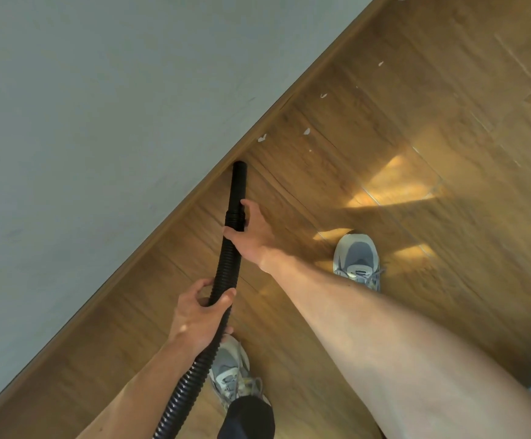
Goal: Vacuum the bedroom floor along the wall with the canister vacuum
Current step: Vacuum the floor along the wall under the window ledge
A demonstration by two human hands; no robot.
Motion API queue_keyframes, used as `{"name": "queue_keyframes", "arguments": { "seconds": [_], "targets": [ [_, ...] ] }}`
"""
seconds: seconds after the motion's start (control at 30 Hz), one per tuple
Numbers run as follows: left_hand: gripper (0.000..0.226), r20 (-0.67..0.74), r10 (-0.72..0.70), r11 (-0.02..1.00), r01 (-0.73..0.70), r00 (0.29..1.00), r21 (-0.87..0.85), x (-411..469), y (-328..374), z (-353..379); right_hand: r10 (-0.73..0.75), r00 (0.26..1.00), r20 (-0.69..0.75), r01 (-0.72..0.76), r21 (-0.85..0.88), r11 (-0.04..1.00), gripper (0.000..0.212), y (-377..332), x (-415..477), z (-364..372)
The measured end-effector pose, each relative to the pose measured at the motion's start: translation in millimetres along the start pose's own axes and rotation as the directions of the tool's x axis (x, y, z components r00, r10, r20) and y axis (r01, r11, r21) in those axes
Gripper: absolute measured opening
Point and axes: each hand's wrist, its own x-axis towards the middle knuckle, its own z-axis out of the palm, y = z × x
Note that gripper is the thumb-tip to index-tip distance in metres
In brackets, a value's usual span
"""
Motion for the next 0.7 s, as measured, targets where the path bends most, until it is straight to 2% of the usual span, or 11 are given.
{"name": "queue_keyframes", "arguments": {
  "seconds": [0.2,0.43,0.7],
  "targets": [
    [0.027,0.043,0.014,1.0,-0.014,0.999,-0.006,0.3,26.0,15.8,0.012,0.998,-0.069,-0.012,-0.004,1.0,0.066,-7.5,6.4,-24.5],
    [0.031,0.068,0.02,0.999,-0.021,0.998,0.026,-1.5,58.7,34.1,-0.002,0.989,-0.146,-0.003,-0.036,0.999,0.064,-18.7,16.5,-48.8],
    [0.037,0.078,0.034,0.998,-0.038,0.996,0.053,3.4,89.7,52.6,0.026,0.997,-0.078,-0.028,-0.023,0.999,0.069,-42.0,31.0,-86.0]
  ]
}}
